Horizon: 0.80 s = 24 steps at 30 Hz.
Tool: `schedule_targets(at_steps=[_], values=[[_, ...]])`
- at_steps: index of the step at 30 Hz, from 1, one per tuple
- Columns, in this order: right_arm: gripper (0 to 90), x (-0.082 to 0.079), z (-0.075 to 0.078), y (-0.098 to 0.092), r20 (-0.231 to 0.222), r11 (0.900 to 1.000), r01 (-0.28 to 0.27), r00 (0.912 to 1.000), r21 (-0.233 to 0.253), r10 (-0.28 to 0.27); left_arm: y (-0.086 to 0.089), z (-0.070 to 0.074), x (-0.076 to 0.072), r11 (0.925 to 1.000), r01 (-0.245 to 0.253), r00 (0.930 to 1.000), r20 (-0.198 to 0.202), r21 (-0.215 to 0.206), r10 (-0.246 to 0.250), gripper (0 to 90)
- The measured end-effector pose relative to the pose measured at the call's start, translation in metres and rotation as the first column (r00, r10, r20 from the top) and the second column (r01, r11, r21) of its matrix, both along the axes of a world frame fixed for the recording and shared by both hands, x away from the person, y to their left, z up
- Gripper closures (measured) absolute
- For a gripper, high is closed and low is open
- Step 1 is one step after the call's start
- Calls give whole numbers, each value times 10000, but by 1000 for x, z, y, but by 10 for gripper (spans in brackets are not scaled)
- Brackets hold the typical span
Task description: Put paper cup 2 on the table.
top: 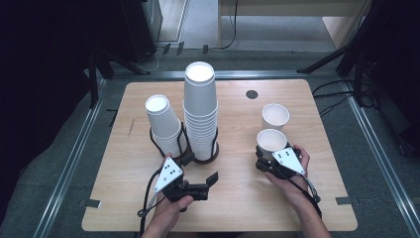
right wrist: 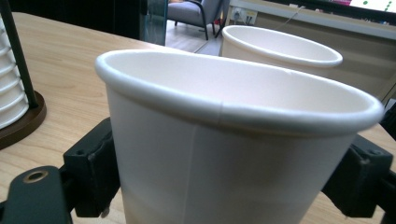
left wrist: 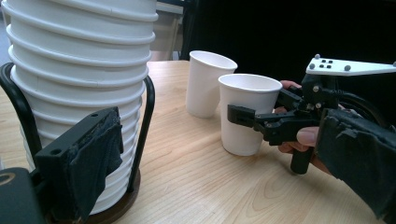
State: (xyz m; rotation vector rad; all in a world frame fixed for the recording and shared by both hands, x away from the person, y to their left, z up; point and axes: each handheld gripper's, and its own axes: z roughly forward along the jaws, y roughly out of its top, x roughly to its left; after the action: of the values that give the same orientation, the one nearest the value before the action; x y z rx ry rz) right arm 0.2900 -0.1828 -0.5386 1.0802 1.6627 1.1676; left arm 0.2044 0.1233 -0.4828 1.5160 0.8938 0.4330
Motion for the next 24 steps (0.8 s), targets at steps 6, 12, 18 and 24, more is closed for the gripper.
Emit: schedule_targets(at_steps=[6, 12, 18, 24], values=[[127, -4, -1, -3, -17, 9999, -84, 10000, -98, 84, 3, 0, 1, 10000, -56, 10000, -30, -43, 56, 12], [127, -8, -2, -7, -104, 9996, -247, 9996, -104, 246, 5, 1, 1, 9999, -131, 9999, -2, -72, 131, 12], [124, -9, -5, -13, -275, 9993, -372, 9989, 61, 373, 6, 2, 0, 9998, -156, 9999, 33, -113, 157, 12], [124, -10, -4, -17, -452, 9992, -369, 9983, 122, 374, 8, 2, 2, 9996, -248, 9997, 0, -101, 248, 12]])
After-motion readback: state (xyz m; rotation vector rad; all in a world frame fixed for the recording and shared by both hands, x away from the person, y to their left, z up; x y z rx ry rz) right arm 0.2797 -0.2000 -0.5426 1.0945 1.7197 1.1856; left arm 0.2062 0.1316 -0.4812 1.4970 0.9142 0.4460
